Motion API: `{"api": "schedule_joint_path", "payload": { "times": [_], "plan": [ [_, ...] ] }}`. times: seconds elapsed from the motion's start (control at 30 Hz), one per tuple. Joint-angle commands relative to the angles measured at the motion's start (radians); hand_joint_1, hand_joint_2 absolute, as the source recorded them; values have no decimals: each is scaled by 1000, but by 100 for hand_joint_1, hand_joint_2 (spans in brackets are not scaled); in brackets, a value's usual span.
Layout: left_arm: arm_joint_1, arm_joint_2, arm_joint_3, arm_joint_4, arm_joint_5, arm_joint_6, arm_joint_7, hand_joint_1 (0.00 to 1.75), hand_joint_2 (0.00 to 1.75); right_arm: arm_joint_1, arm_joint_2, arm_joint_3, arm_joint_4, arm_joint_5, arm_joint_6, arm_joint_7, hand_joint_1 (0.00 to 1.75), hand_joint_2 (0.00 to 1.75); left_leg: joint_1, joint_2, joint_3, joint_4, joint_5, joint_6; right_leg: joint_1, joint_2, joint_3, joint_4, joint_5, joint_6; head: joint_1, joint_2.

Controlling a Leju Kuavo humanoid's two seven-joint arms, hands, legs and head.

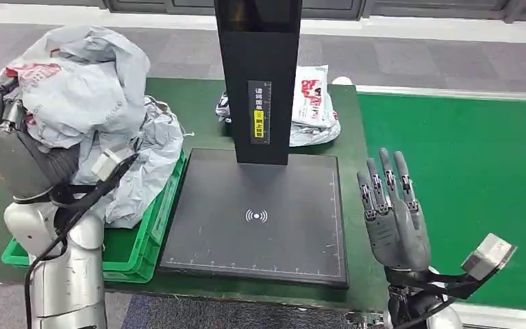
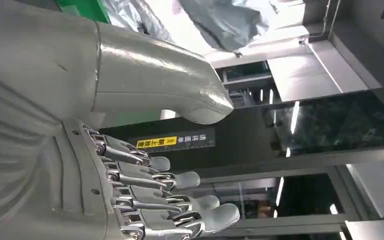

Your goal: Moved the parcel from conveyor to table for the left to box.

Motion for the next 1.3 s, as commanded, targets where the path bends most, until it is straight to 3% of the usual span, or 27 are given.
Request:
{"api": "schedule_joint_path", "payload": {
  "times": [0.03,0.07,0.13,0.2,0.33,0.43,0.47,0.53,0.57,0.6,0.73,0.77,0.8,0.87,0.97,1.1,1.23,1.27,1.3],
  "plan": [
    [-73,274,-326,240,-150,-247,394,175,175,-9,21,-88,50,-4,8,7,0,175,2,-6,1,-2,2,0,1,-3,3,-3,1,-1,0,0],
    [-85,311,-427,276,-150,-294,470,175,175,-18,21,-95,56,-6,10,11,0,175,1,-4,1,-1,2,-1,1,-2,1,-2,0,-1,0,0],
    [-85,311,-427,276,-150,-294,470,175,175,-18,21,-95,56,-6,10,11,0,175,1,-8,-1,0,2,0,1,-6,1,-2,1,-1,0,0],
    [-91,338,-570,342,-150,-367,560,175,175,-30,19,-111,67,-9,14,17,0,175,1,-5,0,-1,2,-1,1,-3,0,-2,1,-2,0,0],
    [-106,301,-691,534,-150,-640,553,175,175,-13,2,-139,70,-18,19,8,0,175,1,-8,1,-4,4,0,1,-5,4,-5,2,-1,0,0],
    [-110,297,-701,563,-150,-620,562,175,175,-10,-1,-143,71,-20,22,5,0,175,1,-7,2,-3,3,0,0,-5,4,-5,2,-1,0,0],
    [-101,275,-664,578,-150,-691,535,175,175,-4,-1,-145,70,-19,19,0,0,0,0,-5,1,-2,2,0,0,-3,3,-3,1,-1,0,0],
    [-80,268,-649,591,-150,-816,531,96,175,4,-4,-148,70,-20,20,-4,0,0,1,-1,0,-1,1,0,1,0,1,-3,2,-1,0,0],
    [-61,265,-635,596,-150,-832,549,23,175,6,-4,-151,72,-21,21,-5,0,0,1,-2,1,-3,1,0,1,0,2,-5,2,-1,0,0],
    [-34,250,-591,597,-150,-854,564,7,175,6,-4,-153,74,-22,20,-4,0,0,0,-1,1,-2,1,0,0,0,1,-3,2,0,0,0],
    [-16,260,-583,585,-150,-845,558,7,175,0,-4,-154,80,-22,20,-4,0,0,0,1,1,-3,1,0,1,2,1,-4,2,-1,0,0],
    [-4,261,-571,573,-150,-876,607,0,175,0,-4,-153,80,-22,17,0,0,0,0,1,0,-1,0,0,1,2,0,-2,2,-1,0,0],
    [23,268,-557,553,-150,-887,635,0,0,1,-6,-149,82,-22,16,2,0,0,0,0,1,-2,1,0,1,1,1,-3,2,-1,0,0],
    [80,274,-482,522,-150,-848,677,0,0,-14,-11,-139,97,-29,7,11,0,0,0,4,3,-4,1,0,1,6,1,-4,3,-1,0,0],
    [132,232,-322,443,-150,-715,671,0,0,-3,-12,-131,84,-35,-7,22,0,0,0,9,3,-4,-1,-1,1,10,2,-3,3,-1,0,0],
    [144,95,-94,292,-120,-498,546,0,0,38,-8,-125,49,-36,-18,29,0,0,2,10,2,-2,-1,-3,3,11,0,-2,3,-2,0,0],
    [170,63,-111,162,71,-286,368,0,0,85,4,-122,19,-21,-21,12,0,0,2,4,0,0,0,-4,5,6,-2,-1,2,-3,0,0],
    [193,66,-178,86,326,-230,180,0,0,107,8,-124,4,-7,-18,-1,0,0,2,5,0,0,0,-4,5,6,-2,0,1,-3,0,0],
    [209,56,-193,47,343,-161,131,0,0,113,10,-127,0,-5,-13,-6,0,0,2,5,0,-1,0,-4,5,7,-1,-1,1,-3,0,0]
  ]
}}
